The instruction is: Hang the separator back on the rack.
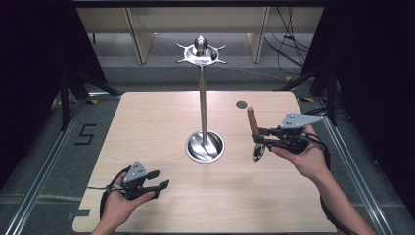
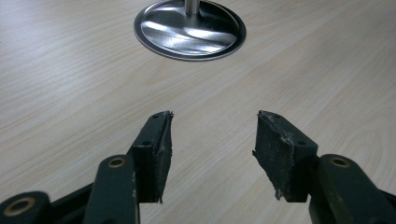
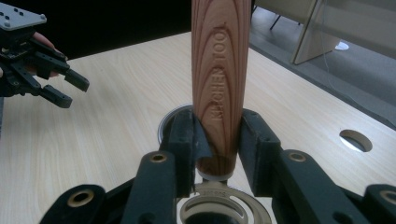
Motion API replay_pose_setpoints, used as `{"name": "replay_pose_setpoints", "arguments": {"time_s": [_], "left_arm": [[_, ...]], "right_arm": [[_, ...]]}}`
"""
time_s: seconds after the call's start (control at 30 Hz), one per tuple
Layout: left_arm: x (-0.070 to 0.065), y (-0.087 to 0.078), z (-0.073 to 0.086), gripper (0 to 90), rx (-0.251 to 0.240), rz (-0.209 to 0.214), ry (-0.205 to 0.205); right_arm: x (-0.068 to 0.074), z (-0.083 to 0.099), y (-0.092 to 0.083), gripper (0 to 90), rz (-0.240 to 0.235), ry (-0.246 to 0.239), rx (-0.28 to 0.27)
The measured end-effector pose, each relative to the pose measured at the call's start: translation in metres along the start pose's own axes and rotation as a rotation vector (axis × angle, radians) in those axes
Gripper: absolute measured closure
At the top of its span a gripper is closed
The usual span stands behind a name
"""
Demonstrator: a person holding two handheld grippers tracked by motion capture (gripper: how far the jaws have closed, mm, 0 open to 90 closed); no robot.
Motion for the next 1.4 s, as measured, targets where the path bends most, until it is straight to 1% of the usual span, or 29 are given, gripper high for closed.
{"name": "replay_pose_setpoints", "arguments": {"time_s": [0.07,0.1,0.17,0.2,0.3,0.37,0.4,0.5,0.53,0.57,0.6,0.73,0.77,0.8,0.83,0.87,0.9,0.97,1.0,1.03,1.07,1.1,1.13,1.17,1.2,1.23,1.27,1.33,1.4], "left_arm": [[0.0,0.0,0.0,45.3,0.001,0.0,0.0],[0.0,0.0,0.0,45.3,0.0,0.0,0.0],[0.0,0.0,0.0,45.3,0.001,0.001,-0.001],[0.0,0.0,0.0,45.3,0.001,0.001,-0.001],[0.0,0.0,0.0,45.3,0.0,-0.001,-0.002],[0.0,0.0,0.0,45.3,0.0,-0.001,-0.001],[0.0,0.0,0.0,45.3,0.0,0.0,-0.002],[0.0,0.0,0.0,45.3,0.0,0.001,-0.001],[0.0,0.0,0.0,45.3,0.0,0.0,-0.001],[0.0,0.0,0.0,45.3,-0.001,-0.001,-0.001],[0.0,0.0,-0.001,45.3,-0.005,0.0,-0.004],[0.0,0.0,0.0,45.3,-0.004,0.001,-0.003],[0.0,0.0,-0.001,45.3,-0.004,0.001,-0.005],[0.0,0.0,0.0,45.3,-0.004,0.002,-0.004],[0.0,0.0,0.0,45.3,-0.001,0.0,0.0],[0.0,0.0,0.0,45.3,0.0,0.001,0.0],[0.0,0.0,0.0,45.3,-0.001,0.001,0.0],[0.0,0.0,0.0,45.2,-0.001,-0.001,-0.001],[0.0,0.0,-0.001,45.2,-0.005,0.001,-0.004],[0.0,0.0,0.0,45.3,-0.004,0.001,-0.003],[0.0,0.0,-0.001,45.2,-0.005,0.002,-0.004],[0.0,0.0,0.0,45.2,-0.005,0.002,-0.005],[0.0,0.0,0.0,45.2,-0.004,0.002,-0.004],[0.0,0.0,-0.001,45.3,-0.005,0.001,-0.001],[0.001,-0.001,0.0,45.2,0.001,-0.008,0.003],[0.001,-0.001,0.0,45.3,0.002,-0.009,0.004],[0.0,0.0,-0.001,45.2,-0.006,0.002,-0.002],[0.0,0.0,-0.001,45.3,-0.004,0.002,-0.004],[0.0,0.0,-0.001,45.3,-0.004,0.002,-0.001]], "right_arm": [[-0.002,-0.003,0.001,69.3,-0.003,-0.033,-0.01],[0.0,-0.002,-0.001,69.4,-0.006,-0.008,0.007],[-0.002,-0.004,0.0,69.4,0.003,-0.017,-0.006],[0.0,-0.004,0.001,69.4,0.0,0.003,-0.013],[-0.001,-0.005,0.0,69.3,-0.016,-0.016,0.007],[-0.001,-0.006,0.0,69.3,-0.001,0.0,-0.006],[-0.003,-0.008,0.0,69.3,0.004,-0.02,-0.012],[-0.003,-0.009,0.0,69.4,0.004,-0.003,-0.013],[-0.004,-0.011,0.0,69.3,0.007,-0.018,-0.021],[-0.004,-0.01,-0.001,69.3,-0.003,-0.03,-0.002],[-0.002,-0.009,-0.002,69.3,-0.008,-0.001,0.011],[-0.005,-0.014,-0.002,69.4,-0.003,-0.021,-0.005],[-0.005,-0.015,-0.002,69.3,0.001,-0.007,-0.005],[-0.006,-0.017,-0.002,69.3,-0.003,-0.02,-0.012],[-0.006,-0.019,-0.002,69.3,0.009,-0.002,-0.021],[-0.006,-0.019,-0.003,69.3,0.005,-0.015,-0.002],[-0.006,-0.02,-0.003,69.3,0.007,-0.007,-0.01],[-0.008,-0.023,-0.004,69.4,0.012,-0.028,-0.01],[-0.007,-0.026,-0.003,69.4,0.014,-0.007,-0.026],[-0.007,-0.026,-0.004,69.4,0.007,-0.017,-0.012],[-0.008,-0.029,-0.003,69.3,0.015,-0.021,-0.03],[-0.007,-0.029,-0.004,69.4,-0.002,-0.012,-0.007],[-0.009,-0.031,-0.003,69.4,0.013,-0.028,-0.023],[-0.008,-0.032,-0.004,69.4,0.012,-0.019,-0.018],[-0.009,-0.033,-0.004,69.4,0.004,-0.032,-0.013],[-0.009,-0.036,-0.003,69.3,0.018,-0.029,-0.031],[-0.008,-0.036,-0.004,69.4,0.004,-0.028,-0.017],[-0.009,-0.039,-0.003,69.4,0.017,-0.024,-0.028],[-0.008,-0.043,-0.004,69.4,0.005,-0.042,-0.021]]}}
Point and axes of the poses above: each handheld gripper's, and its own axes: y roughly forward along the jaws, z roughly out of its underside, x roughly to its left, the point moved 9 cm from there along y, roughly forward along the jaws, and after that the axes turned 6 degrees about x, right-handed, at the moved point
